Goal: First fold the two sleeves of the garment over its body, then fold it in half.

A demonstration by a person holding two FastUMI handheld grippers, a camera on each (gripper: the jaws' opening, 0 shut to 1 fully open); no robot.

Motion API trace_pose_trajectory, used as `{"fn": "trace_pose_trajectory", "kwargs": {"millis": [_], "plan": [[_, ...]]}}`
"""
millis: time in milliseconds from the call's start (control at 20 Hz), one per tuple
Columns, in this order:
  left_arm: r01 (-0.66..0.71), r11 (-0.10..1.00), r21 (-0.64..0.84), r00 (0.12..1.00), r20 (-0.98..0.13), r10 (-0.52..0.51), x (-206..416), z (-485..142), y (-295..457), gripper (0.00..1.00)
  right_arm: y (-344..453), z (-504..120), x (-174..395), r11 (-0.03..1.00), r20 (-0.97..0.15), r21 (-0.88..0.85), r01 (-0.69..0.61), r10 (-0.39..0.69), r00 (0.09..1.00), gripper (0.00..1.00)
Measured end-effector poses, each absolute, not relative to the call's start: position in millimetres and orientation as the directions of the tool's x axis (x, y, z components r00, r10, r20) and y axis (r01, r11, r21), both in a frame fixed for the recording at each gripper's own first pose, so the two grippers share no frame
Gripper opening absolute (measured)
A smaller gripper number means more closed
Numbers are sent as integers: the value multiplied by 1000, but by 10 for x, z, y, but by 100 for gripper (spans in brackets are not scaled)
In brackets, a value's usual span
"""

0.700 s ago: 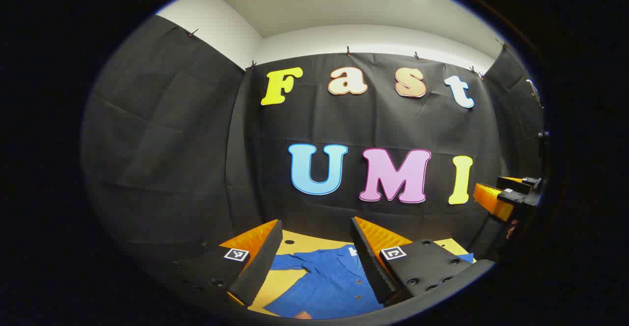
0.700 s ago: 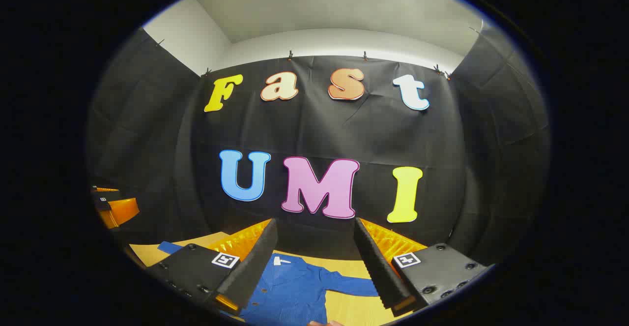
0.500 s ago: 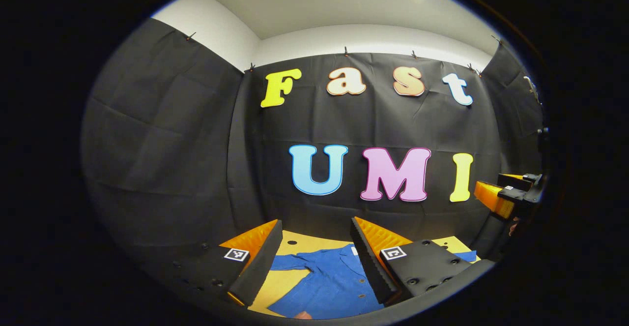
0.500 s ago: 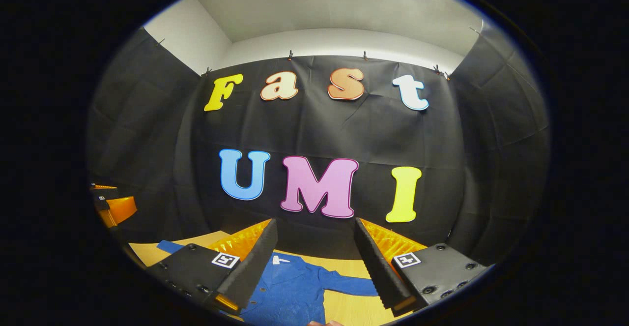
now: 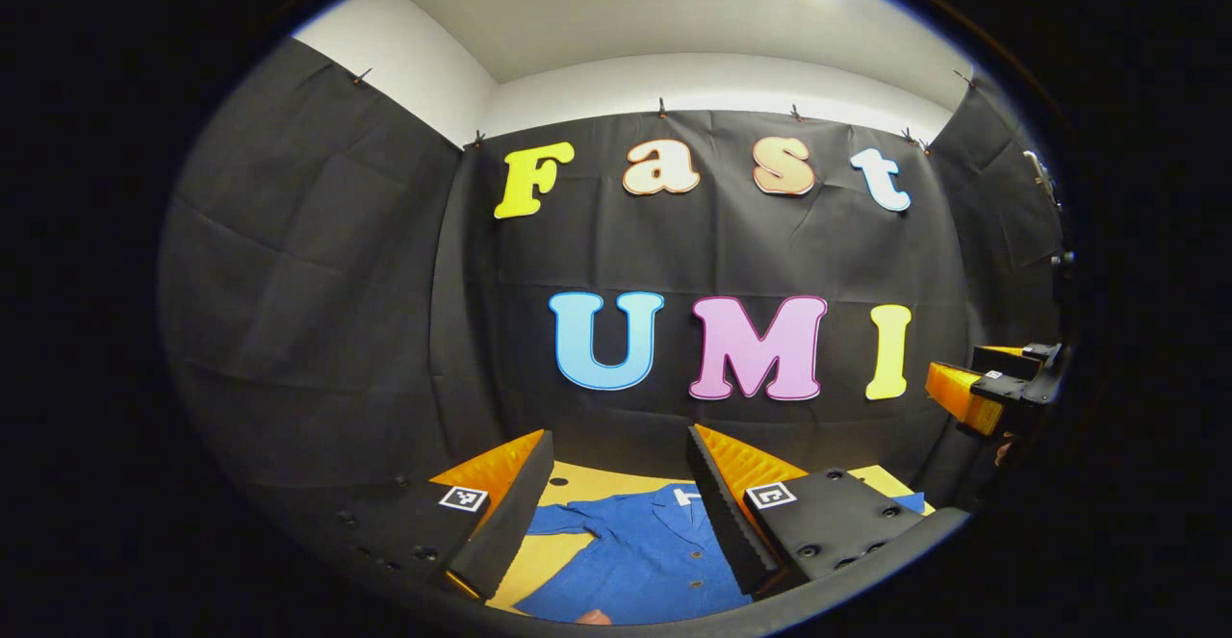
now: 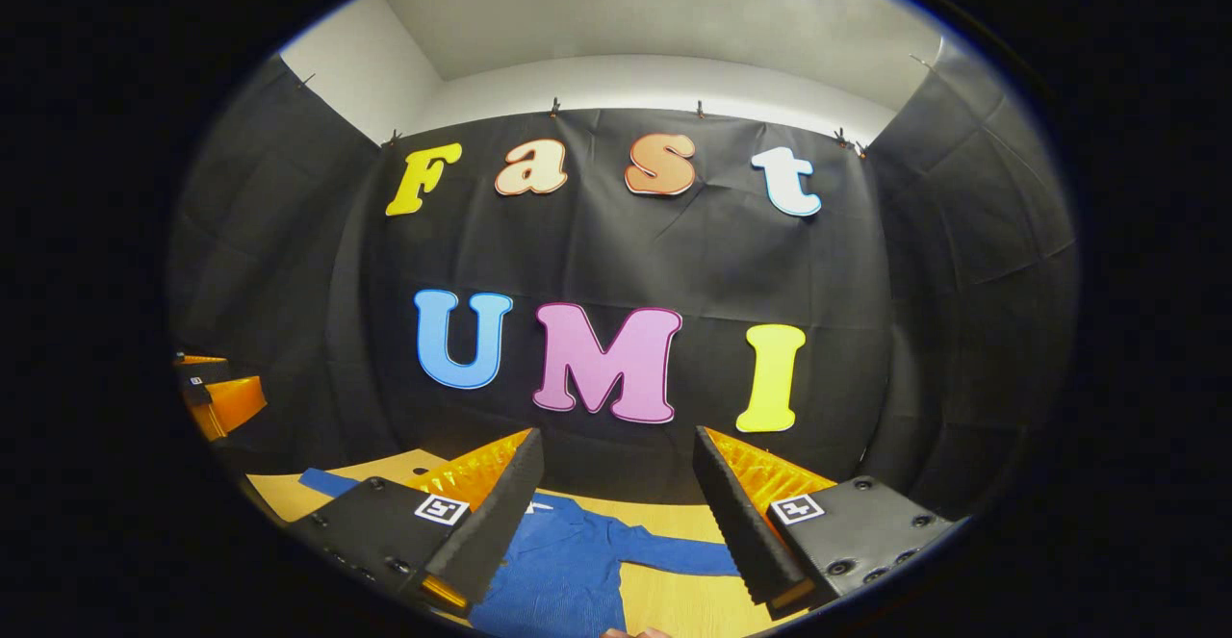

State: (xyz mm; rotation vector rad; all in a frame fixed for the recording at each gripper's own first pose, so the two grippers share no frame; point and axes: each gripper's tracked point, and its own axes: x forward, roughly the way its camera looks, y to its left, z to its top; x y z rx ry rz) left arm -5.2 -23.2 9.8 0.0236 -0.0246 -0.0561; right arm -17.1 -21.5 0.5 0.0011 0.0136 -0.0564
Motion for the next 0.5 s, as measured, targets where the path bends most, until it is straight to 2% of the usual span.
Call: {"fn": "trace_pose_trajectory", "kwargs": {"millis": [500], "plan": [[115,993,1,993,21,-115,-26,79,-339,80,-451,-52,-291,992,-38,-20,127,-128,991,96]]}}
